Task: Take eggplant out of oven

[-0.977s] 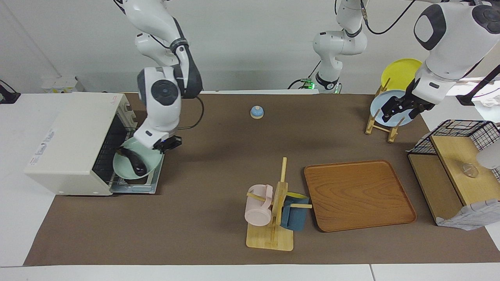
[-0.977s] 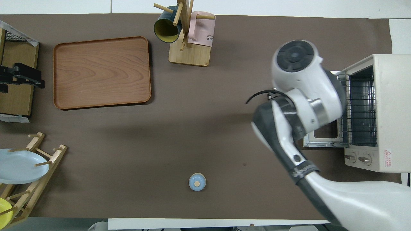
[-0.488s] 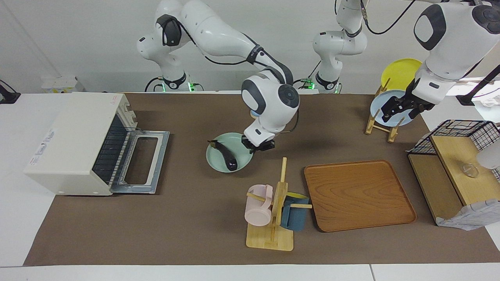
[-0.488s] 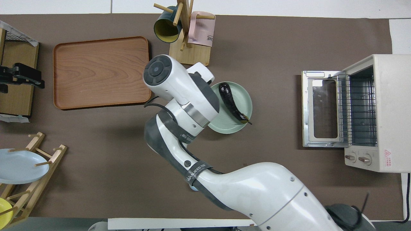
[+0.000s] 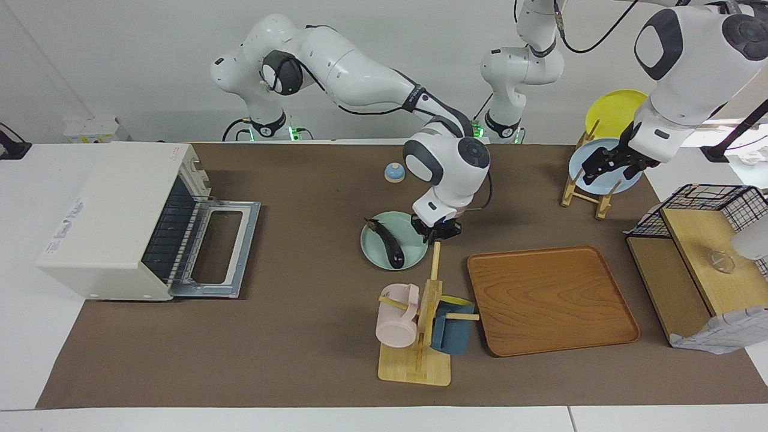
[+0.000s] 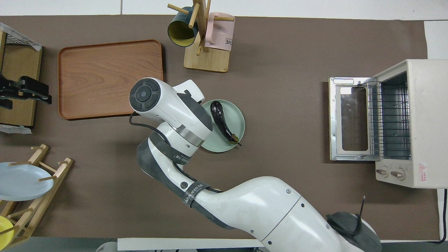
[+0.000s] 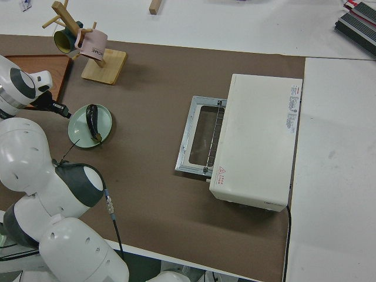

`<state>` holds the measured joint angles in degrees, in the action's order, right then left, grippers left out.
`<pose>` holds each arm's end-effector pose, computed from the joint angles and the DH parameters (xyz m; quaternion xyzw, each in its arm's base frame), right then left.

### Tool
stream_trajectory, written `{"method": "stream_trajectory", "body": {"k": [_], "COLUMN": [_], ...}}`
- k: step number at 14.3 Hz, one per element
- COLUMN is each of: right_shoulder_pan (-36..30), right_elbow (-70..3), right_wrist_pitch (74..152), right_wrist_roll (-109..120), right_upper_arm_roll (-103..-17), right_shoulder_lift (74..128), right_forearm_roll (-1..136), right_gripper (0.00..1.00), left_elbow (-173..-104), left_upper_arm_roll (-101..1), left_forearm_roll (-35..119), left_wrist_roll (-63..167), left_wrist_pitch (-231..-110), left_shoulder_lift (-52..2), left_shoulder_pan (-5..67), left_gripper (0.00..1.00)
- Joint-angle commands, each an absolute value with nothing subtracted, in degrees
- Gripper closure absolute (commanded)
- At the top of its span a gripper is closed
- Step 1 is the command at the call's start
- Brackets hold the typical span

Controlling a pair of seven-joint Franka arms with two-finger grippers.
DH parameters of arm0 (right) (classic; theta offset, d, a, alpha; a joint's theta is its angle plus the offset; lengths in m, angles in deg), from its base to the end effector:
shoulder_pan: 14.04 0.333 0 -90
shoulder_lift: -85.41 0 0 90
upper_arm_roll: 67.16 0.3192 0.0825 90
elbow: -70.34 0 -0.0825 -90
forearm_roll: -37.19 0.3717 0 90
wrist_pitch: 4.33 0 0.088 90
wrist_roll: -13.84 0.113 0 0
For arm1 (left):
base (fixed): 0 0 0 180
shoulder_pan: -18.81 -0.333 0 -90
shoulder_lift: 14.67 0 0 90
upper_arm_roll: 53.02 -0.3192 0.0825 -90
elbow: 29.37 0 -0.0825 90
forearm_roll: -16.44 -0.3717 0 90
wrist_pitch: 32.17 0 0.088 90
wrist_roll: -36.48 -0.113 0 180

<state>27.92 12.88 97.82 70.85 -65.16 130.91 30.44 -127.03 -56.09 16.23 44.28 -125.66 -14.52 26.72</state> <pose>0.5555 0.5081 0.3813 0.9933 -0.1059 0.0303 0.0340 0.5389 -0.0452 0.5667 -0.9991 -0.0256 0.0347 0.0056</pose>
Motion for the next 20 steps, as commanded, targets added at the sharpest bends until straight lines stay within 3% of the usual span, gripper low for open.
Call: {"method": "stream_trajectory", "body": {"k": [1, 3, 4, 5, 8, 10, 13, 14, 17, 18, 20], "right_shoulder_pan": [20.6, 13.3, 11.0, 8.1, -0.7, -6.4, -8.8, -9.0, -8.9, -8.9, -9.2], "right_elbow": [5.4, -11.6, -19.1, -26.6, -42.8, -49.9, -52.1, -52.1, -51.7, -51.0, -49.5], "right_wrist_pitch": [96.0, 98.0, 100.9, 103.1, 114.5, 121.5, 124.0, 124.1, 124.2, 123.0, 119.6], "right_wrist_roll": [63.5, 55.0, 50.5, 45.7, 33.0, 27.0, 27.1, 26.9, 26.1, 26.1, 24.4], "right_upper_arm_roll": [-64.5, -64.4, -64.5, -64.6, -64.6, -64.6, -64.7, -64.7, -64.8, -64.8, -64.7], "right_shoulder_lift": [119.0, 107.9, 104.0, 100.7, 95.8, 94.7, 95.5, 96.6, 97.7, 97.7, 97.7], "right_forearm_roll": [31.7, 31.7, 31.8, 31.8, 31.7, 31.7, 31.6, 31.3, 25.2, 21.9, 19.1], "right_gripper": [0.42, 0.47, 0.57, 0.68, 0.89, 0.98, 1.00, 1.00, 1.00, 1.00, 1.00], "left_elbow": [-144.1, -148.3, -148.1, -147.4, -140.9, -134.3, -131.5, -131.5, -131.7, -131.6, -130.3], "left_upper_arm_roll": [-55.3, -55.3, -55.3, -55.4, -55.5, -55.7, -55.7, -55.6, -55.6, -55.6, -56.0], "left_forearm_roll": [16.4, 16.4, 16.4, 16.4, 16.4, 16.4, 15.7, 14.3, 13.2, 12.8, 12.2], "left_wrist_roll": [52.3, 63.7, 70.9, 78.9, 91.5, 94.8, 94.8, 94.7, 94.3, 94.2, 94.2], "left_wrist_pitch": [-141.4, -150.5, -154.6, -159.8, -167.9, -167.5, -168.0, -168.1, -167.7, -167.4, -165.3], "left_shoulder_lift": [-7.5, -10.2, -13.8, -17.7, -28.3, -34.9, -39.3, -39.9, -40.1, -40.1, -40.1], "left_shoulder_pan": [31.2, 38.6, 44.4, 49.3, 60.2, 64.3, 66.4, 66.4, 66.1, 65.9, 65.6], "left_gripper": [0.00, 0.00, 0.00, 0.00, 0.00, 0.00, 0.03, 0.12, 0.80, 0.95, 1.00]}}
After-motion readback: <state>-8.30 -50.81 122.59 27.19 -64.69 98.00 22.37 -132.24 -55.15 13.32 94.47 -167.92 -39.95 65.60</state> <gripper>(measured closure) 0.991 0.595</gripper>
